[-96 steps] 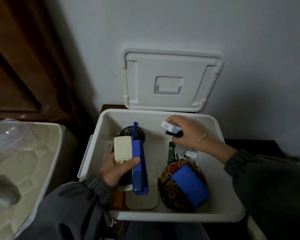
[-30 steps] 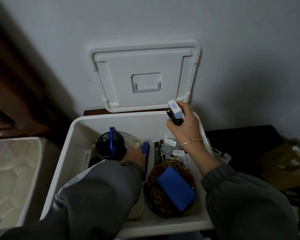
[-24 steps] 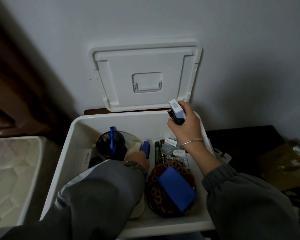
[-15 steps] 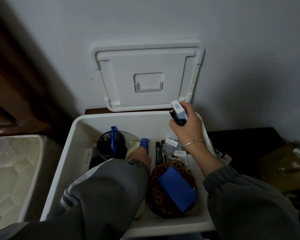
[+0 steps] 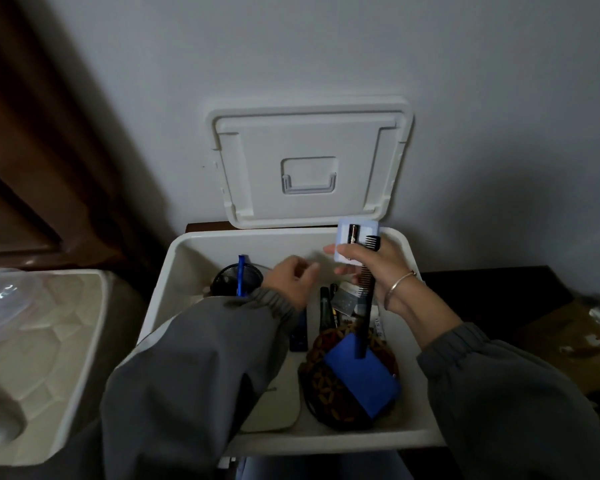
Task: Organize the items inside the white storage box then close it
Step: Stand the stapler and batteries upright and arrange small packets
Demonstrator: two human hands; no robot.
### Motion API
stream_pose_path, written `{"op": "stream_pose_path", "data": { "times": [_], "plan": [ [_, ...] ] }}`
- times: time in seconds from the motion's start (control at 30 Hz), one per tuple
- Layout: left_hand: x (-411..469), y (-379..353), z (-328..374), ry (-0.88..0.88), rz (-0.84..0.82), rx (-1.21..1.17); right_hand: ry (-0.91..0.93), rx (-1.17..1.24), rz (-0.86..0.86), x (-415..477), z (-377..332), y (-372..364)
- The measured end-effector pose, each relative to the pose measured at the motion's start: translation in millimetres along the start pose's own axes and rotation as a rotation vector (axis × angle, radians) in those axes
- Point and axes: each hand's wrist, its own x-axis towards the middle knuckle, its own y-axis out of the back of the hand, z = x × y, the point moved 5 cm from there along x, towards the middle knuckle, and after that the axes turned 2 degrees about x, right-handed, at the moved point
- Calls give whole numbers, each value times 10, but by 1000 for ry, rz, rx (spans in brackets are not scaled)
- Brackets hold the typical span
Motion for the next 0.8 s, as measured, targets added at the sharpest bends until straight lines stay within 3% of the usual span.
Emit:
{"op": "stream_pose_path", "data": {
  "times": [0.13, 0.23, 0.3, 0.4, 0.47, 0.63, 0.8],
  "plan": [
    [-149, 317, 76, -36, 64, -381, -234, -20, -236, -184, 50, -156],
    [-292, 349, 36, 65, -38, -570, -304, -104, -333, -340, 69, -312],
    [-382, 336, -27, 141, -62, -549, -314, -218, -350, -443, 80, -400],
    [-493, 364, -123, 195, 68, -358, -250, -385, -316, -541, 70, -485],
    [-574, 347, -138, 186, 104, -370, -219, -447, -309, -601, 81, -544],
    [-636, 260, -146, 91, 27, -271, -173, -493, -331, -703, 117, -611],
    [-541, 222, -154, 119, 15, -327, -189, -416, -300, -654, -10, -368]
  ]
}}
